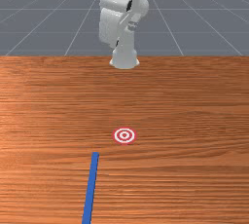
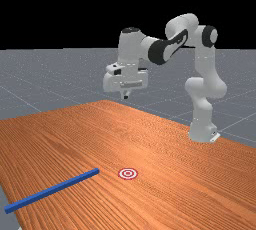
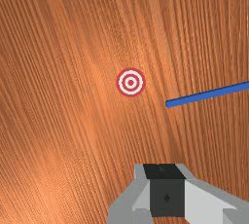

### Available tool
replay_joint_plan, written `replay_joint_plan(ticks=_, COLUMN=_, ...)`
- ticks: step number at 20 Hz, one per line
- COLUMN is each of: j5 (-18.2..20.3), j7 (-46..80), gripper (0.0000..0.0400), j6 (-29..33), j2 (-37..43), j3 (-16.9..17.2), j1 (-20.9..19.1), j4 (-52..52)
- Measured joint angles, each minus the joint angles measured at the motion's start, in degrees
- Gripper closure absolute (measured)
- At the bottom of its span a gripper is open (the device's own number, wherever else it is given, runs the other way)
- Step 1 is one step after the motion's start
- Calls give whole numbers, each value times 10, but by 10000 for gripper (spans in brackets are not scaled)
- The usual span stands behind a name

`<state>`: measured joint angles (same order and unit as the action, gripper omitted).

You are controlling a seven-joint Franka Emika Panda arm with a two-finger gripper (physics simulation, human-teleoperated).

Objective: Pull the pivot to the target area

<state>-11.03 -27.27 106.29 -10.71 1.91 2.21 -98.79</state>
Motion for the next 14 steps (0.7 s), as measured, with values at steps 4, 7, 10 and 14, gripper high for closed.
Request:
replay_joint_plan(ticks=4, j5=130, j7=252, gripper=400, j6=17, j2=-3, j3=41, j1=-23, j4=5)
replay_joint_plan(ticks=7, j5=129, j7=319, gripper=400, j6=32, j2=3, j3=47, j1=-28, j4=-17)
replay_joint_plan(ticks=10, j5=126, j7=385, gripper=400, j6=50, j2=56, j3=42, j1=-34, j4=-86)
replay_joint_plan(ticks=14, j5=119, j7=472, gripper=400, j6=70, j2=148, j3=25, j1=-55, j4=-197)
